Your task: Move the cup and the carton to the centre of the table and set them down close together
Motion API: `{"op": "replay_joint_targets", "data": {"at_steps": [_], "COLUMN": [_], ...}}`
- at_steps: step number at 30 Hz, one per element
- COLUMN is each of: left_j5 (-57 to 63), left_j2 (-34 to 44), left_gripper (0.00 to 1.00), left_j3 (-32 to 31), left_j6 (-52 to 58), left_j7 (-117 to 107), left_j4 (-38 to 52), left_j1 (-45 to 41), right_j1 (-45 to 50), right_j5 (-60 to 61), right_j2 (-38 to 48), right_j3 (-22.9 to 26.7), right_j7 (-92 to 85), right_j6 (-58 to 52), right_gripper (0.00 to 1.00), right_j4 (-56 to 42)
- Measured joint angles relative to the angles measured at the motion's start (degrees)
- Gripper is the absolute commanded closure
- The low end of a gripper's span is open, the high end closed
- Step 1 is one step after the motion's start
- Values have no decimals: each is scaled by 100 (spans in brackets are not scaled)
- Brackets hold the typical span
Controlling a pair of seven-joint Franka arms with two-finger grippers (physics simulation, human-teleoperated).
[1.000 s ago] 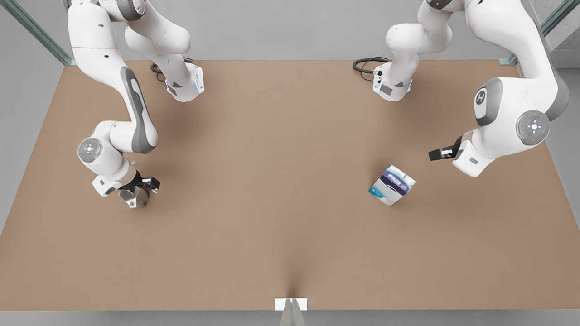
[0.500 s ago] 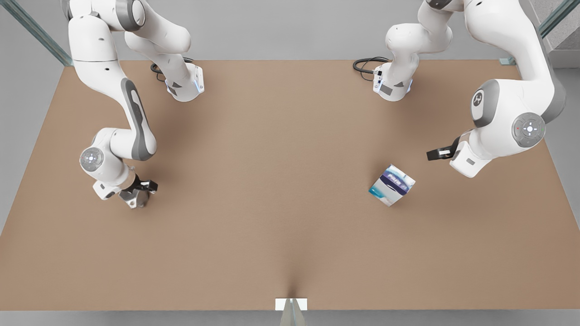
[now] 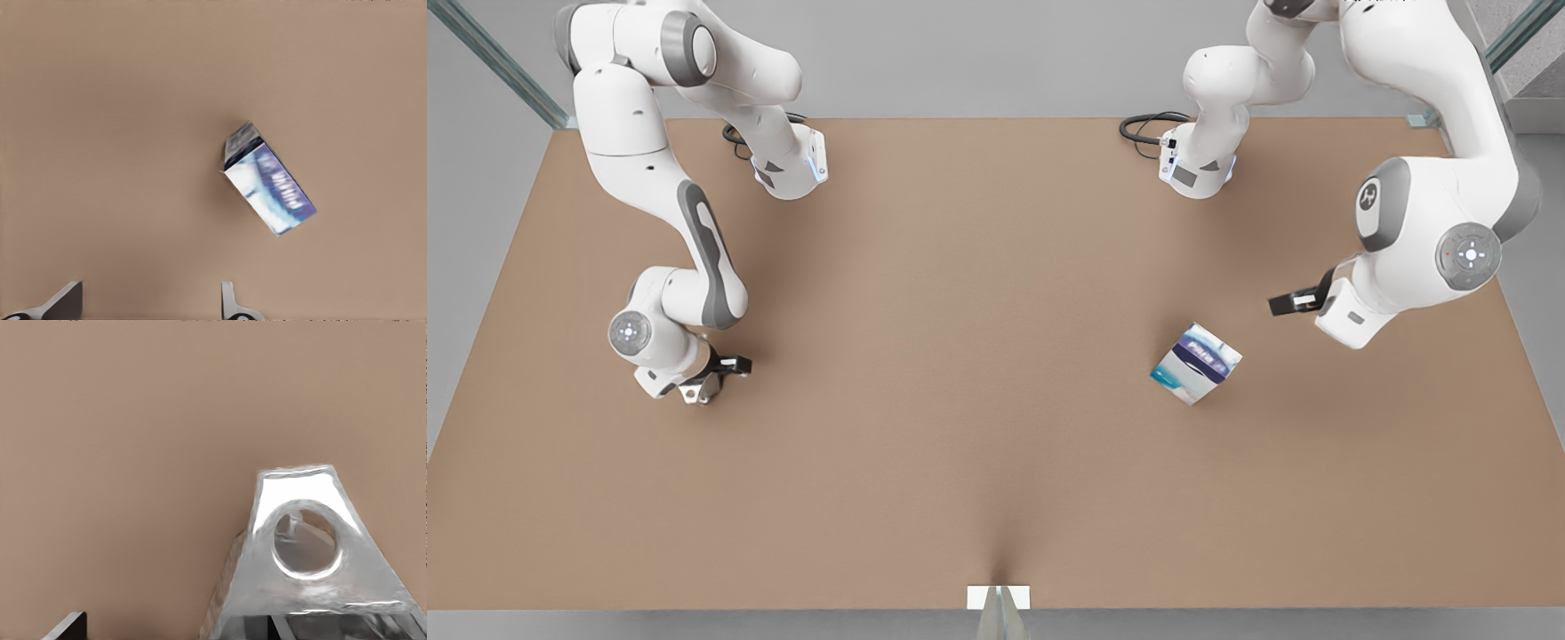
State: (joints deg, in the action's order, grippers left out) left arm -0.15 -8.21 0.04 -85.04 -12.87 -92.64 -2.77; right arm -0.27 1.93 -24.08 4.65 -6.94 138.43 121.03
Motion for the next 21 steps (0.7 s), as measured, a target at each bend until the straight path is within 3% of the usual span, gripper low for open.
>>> {"op": "replay_joint_targets", "data": {"at_steps": [7,8,9,10,21], "left_j5": [15,15,15,15,18], "left_j2": [-38,-40,-40,-40,-40], "left_gripper": [0,0,0,0,0], "left_j3": [145,145,145,145,163], "left_j6": [-66,-66,-66,-66,-66], "left_j7": [-13,-14,-14,-14,-12], "left_j4": [35,35,35,35,62], "left_j1": [-84,-116,-123,-109,-119], "right_j1": [110,115,115,110,115], "right_j5": [35,20,-12,-16,-492], "right_j2": [-93,-91,-89,-88,-80], "right_j3": [191,201,203,266,370], "right_j7": [-27,-34,-42,-45,-44], "right_j6": [-22,-34,-35,-35,-105], "right_gripper": [2,15,54,77,79], "right_j4": [-166,-199,-202,-210,-141]}}
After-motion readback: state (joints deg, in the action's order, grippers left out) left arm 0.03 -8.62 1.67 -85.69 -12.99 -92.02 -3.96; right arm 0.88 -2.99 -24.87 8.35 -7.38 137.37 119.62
